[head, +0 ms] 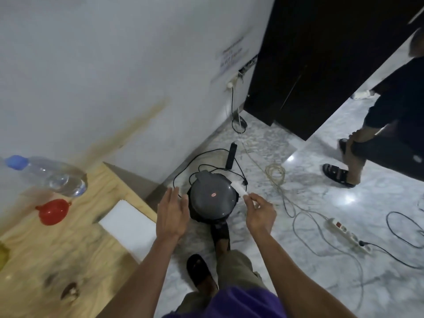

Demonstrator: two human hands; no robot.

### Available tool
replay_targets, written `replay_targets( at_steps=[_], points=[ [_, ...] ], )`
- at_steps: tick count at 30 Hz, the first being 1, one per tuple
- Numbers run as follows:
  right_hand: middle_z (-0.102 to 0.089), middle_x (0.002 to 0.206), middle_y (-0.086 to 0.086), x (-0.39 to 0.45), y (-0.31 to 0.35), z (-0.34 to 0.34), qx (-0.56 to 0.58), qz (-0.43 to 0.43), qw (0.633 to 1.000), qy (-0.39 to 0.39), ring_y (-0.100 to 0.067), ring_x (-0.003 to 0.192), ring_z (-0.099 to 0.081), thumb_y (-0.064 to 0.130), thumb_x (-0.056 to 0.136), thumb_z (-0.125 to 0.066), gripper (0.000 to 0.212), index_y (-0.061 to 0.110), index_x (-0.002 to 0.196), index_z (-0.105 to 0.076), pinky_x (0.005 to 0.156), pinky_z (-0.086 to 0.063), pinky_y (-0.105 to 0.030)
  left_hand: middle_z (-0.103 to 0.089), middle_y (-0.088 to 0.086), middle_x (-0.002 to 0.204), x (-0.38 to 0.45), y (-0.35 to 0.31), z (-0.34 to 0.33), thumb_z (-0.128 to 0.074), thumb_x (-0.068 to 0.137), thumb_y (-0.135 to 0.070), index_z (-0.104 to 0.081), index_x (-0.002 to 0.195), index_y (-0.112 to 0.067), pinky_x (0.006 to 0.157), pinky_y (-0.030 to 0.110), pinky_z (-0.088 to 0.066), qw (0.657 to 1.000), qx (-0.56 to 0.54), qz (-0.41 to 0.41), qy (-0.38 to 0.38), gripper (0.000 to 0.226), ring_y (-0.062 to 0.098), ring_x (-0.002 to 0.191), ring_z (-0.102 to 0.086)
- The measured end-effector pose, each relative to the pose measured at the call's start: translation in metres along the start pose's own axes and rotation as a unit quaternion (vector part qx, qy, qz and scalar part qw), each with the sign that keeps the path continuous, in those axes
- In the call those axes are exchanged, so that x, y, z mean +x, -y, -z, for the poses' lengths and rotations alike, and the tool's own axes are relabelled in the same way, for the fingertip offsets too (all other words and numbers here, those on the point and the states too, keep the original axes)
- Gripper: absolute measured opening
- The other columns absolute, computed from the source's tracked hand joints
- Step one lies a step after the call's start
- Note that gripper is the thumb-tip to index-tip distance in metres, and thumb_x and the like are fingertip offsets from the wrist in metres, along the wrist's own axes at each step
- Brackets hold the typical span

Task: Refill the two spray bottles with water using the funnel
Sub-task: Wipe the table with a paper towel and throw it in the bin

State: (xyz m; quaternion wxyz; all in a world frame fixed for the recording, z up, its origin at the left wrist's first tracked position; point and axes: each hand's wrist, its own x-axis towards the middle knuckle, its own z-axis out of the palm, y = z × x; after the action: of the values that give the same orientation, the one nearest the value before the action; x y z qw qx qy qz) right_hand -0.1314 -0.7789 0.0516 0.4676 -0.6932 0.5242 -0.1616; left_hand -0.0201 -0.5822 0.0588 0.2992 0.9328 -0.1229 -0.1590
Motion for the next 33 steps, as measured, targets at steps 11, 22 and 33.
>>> replay_targets(
  at_steps=[11, 22, 33],
  points=[
    [-0.071, 0.079, 0.0, 0.02, -0.009, -0.031, 0.05, -0.036, 0.998, -0.013, -0.019, 0.079, -0.066, 0.024, 0.091, -0.074, 0.017, 0.009, 0.097, -0.079, 0.078, -0.053, -0.032, -0.055, 0.025, 0.135, 0.026, -0.002, -0.014, -0.04, 0.106, -0.028, -0.054, 0.129, 0.004, 0.105, 0.035, -0.03, 0.999, -0.001, -0.034, 0.0, 0.042, 0.023, 0.129, -0.038],
    [-0.069, 0.079, 0.001, 0.036, -0.042, -0.056, -0.006, -0.098, 0.995, -0.02, -0.024, 0.083, -0.068, 0.026, 0.094, -0.069, 0.017, 0.011, 0.088, -0.074, 0.074, -0.05, -0.032, -0.039, 0.014, 0.156, 0.038, 0.007, -0.058, -0.03, 0.101, -0.045, -0.042, 0.148, -0.008, 0.118, 0.039, -0.025, 0.998, 0.009, 0.04, 0.046, 0.061, 0.028, 0.146, -0.033],
    [-0.073, 0.1, -0.008, 0.062, -0.082, -0.117, -0.072, -0.193, 0.978, 0.018, -0.023, 0.094, -0.063, 0.03, 0.097, -0.062, 0.022, 0.011, 0.099, -0.074, 0.077, -0.04, -0.025, -0.028, 0.011, 0.161, 0.07, 0.021, -0.101, -0.035, 0.105, -0.037, -0.03, 0.154, -0.014, 0.119, 0.035, -0.022, 0.995, 0.004, 0.057, 0.087, 0.054, 0.025, 0.149, -0.024]
  ],
)
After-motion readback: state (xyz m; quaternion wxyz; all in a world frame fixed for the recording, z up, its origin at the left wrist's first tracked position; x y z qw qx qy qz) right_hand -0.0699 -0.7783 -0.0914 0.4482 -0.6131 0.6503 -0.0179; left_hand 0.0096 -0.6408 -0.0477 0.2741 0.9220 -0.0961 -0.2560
